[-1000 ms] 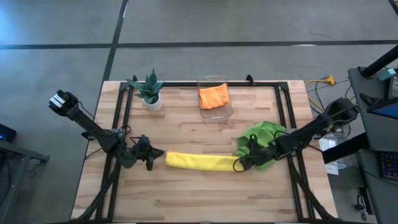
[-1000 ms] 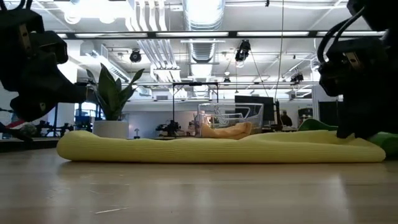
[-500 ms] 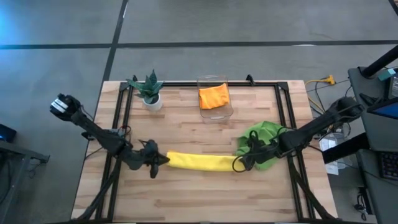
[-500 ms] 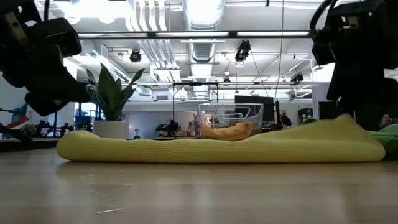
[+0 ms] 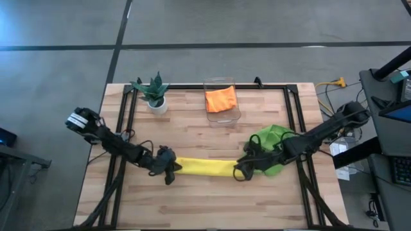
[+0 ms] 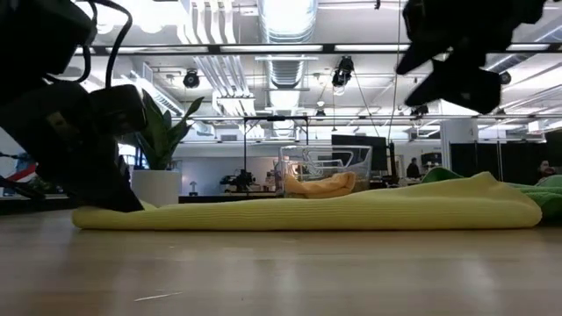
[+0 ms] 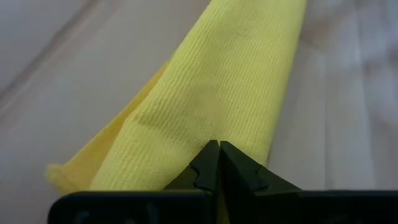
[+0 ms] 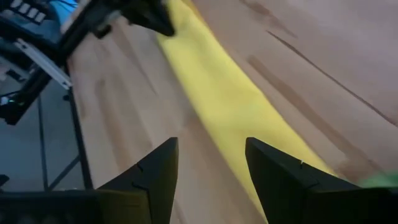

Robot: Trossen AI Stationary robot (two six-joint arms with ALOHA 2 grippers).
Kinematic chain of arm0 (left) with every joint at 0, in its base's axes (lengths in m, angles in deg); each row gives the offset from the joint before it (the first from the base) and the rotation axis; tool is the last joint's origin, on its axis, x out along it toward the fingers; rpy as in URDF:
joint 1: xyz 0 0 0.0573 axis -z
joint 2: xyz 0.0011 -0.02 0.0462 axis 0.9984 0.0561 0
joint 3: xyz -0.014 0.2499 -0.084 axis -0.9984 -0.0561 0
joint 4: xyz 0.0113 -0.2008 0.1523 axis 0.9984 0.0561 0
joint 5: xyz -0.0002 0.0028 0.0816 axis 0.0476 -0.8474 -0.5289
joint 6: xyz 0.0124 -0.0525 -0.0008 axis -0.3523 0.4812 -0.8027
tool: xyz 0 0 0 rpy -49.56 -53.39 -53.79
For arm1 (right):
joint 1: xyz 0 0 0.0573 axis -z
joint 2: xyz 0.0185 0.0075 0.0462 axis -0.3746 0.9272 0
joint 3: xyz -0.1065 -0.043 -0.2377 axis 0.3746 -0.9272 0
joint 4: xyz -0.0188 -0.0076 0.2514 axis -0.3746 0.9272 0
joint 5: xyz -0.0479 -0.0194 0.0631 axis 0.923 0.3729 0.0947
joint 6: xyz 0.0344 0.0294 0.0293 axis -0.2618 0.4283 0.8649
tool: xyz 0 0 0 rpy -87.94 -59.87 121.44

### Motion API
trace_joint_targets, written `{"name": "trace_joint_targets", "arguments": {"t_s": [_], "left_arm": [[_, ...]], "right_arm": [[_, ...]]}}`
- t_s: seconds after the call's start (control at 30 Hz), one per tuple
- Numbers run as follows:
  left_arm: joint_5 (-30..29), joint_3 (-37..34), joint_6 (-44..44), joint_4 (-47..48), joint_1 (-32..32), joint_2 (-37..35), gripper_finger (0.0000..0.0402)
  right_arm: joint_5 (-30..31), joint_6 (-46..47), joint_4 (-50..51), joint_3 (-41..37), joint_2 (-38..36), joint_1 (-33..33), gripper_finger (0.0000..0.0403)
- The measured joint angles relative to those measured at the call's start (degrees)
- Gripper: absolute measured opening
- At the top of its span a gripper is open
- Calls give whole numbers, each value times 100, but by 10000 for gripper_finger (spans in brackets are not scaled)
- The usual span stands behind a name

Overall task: Fold microfiber towels
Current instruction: Fold the yellow towel

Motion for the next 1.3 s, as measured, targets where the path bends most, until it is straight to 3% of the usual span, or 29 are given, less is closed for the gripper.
{"name": "trace_joint_targets", "arguments": {"t_s": [0.13, 0.3, 0.53, 0.73, 0.83, 1.07, 1.3], "left_arm": [[-26, 50, 3, 9, 0, 51, 0], [-286, 41, 58, 81, 0, -371, 0], [-432, -26, 937, 1904, 18, -1114, 0], [-463, -71, 909, 2211, 257, -2173, 0], [-512, -83, 1253, 2543, 465, -2621, 0], [-1035, -186, 3104, 2722, 1011, -3040, 0], [-981, -453, 3461, 2695, 1014, -2933, 5]], "right_arm": [[3, -356, -231, 397, 465, 1, 182], [0, -774, -290, 955, 1218, 5, 182], [-62, -1115, -264, 1742, 2438, 3, 182], [-46, -2351, -301, 2715, 3193, 48, 182], [-85, -2478, -294, 3149, 3531, 186, 182], [-206, -2431, -281, 3873, 3954, 461, 173], [-204, -2347, -231, 3961, 3817, 480, 151]]}}
